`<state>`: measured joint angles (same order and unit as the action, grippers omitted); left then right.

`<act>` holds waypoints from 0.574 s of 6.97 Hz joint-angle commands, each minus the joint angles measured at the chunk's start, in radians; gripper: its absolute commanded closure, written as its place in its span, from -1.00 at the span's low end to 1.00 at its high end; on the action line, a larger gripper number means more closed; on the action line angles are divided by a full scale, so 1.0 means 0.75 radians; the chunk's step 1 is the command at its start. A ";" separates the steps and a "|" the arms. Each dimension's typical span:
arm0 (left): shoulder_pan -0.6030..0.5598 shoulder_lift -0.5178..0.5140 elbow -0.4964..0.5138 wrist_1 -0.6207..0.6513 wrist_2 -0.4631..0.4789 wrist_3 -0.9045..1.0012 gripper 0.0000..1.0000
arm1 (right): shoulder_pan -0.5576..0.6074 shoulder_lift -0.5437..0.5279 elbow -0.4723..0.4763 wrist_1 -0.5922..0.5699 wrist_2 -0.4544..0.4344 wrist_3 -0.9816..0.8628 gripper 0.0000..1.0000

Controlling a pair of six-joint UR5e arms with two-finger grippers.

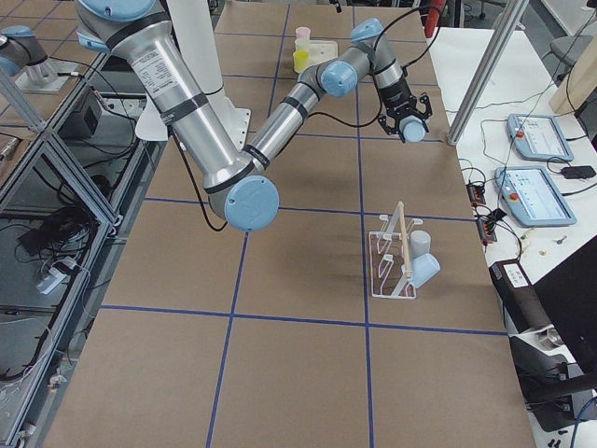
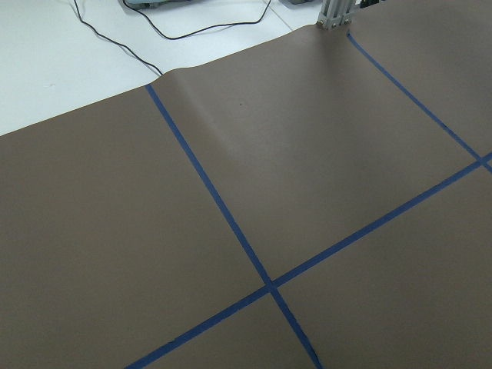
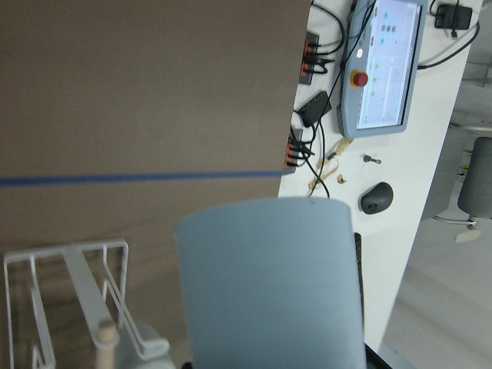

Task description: Transfer IKEA cup to right arm and place on rack

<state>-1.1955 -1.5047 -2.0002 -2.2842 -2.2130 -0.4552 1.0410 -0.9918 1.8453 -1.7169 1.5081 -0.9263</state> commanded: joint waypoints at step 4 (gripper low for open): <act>-0.001 0.008 0.004 -0.010 -0.007 -0.009 -1.00 | 0.013 -0.179 -0.259 0.267 -0.348 -0.375 0.79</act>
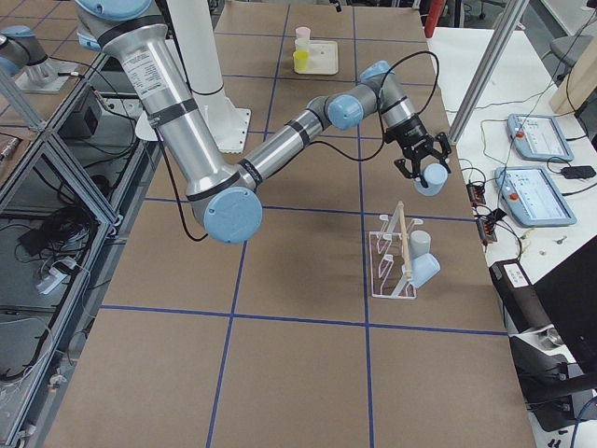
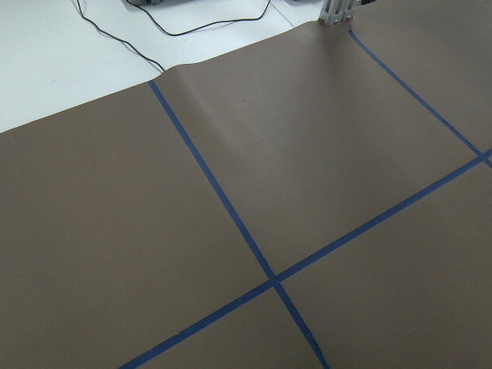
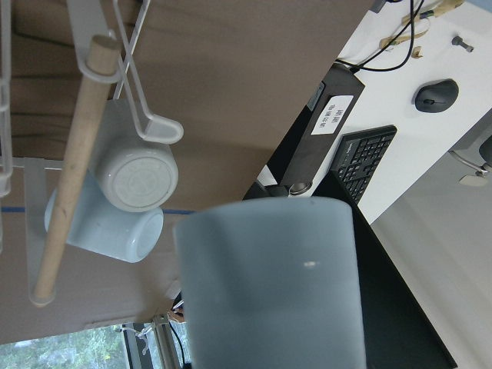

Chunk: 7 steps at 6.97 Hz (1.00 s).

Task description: Transfer IKEA cup to right arm and place on rack

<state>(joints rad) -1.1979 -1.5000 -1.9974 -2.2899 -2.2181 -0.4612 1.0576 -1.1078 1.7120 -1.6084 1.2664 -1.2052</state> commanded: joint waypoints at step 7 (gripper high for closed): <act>0.004 0.000 0.008 -0.007 -0.002 -0.003 -1.00 | -0.105 -0.028 -0.174 0.156 -0.136 0.061 0.77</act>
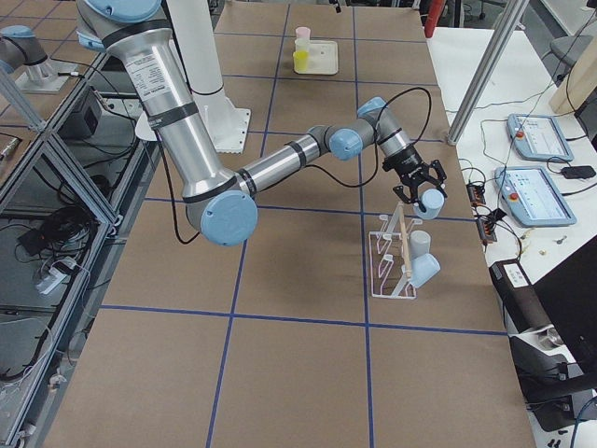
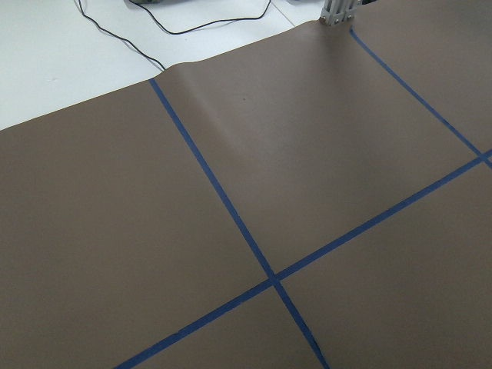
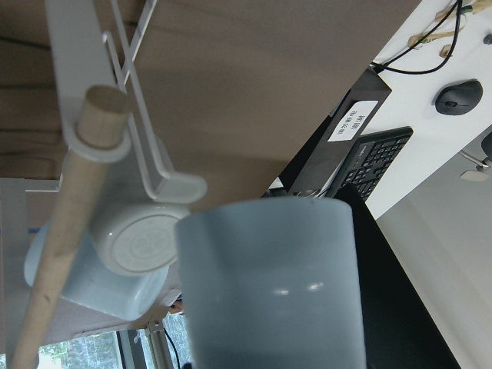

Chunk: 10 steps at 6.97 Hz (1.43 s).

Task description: Transfer IKEA cup to right arm and place on rack

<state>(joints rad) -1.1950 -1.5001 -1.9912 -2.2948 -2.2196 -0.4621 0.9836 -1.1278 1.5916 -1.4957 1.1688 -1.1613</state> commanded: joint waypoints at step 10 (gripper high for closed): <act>0.002 -0.002 0.000 0.000 0.000 -0.014 -1.00 | -0.054 -0.004 -0.044 0.066 -0.055 0.033 0.58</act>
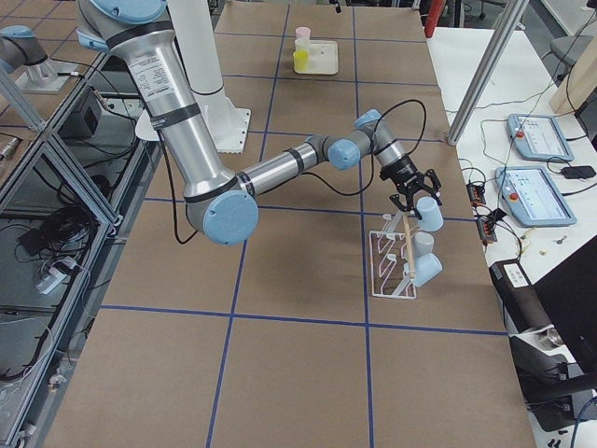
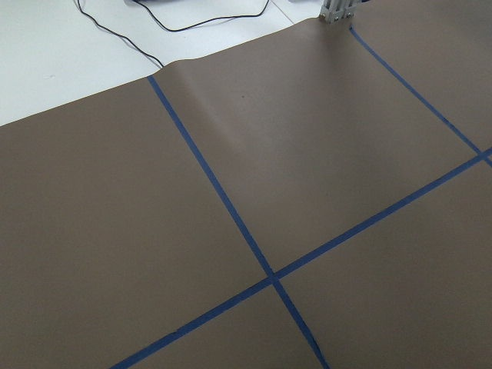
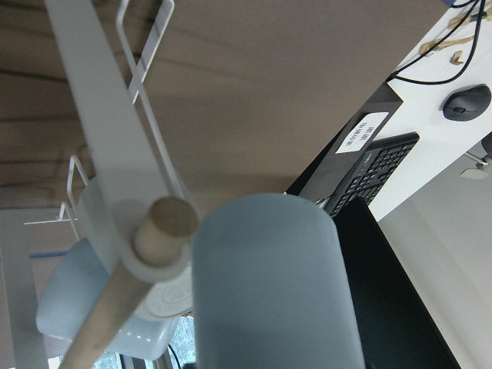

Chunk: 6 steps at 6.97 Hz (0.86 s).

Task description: Transfer IKEA cup to right arm and place on rack

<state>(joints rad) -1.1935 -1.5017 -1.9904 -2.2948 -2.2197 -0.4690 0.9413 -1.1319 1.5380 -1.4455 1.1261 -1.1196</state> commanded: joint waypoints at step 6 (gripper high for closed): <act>0.000 -0.006 -0.003 -0.006 0.000 -0.064 -1.00 | 0.117 -0.033 0.123 -0.022 0.379 -0.055 0.64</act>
<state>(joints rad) -1.1934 -1.5061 -1.9926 -2.2994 -2.2197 -0.5148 0.9923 -1.1458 1.6233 -1.4617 1.2944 -1.1611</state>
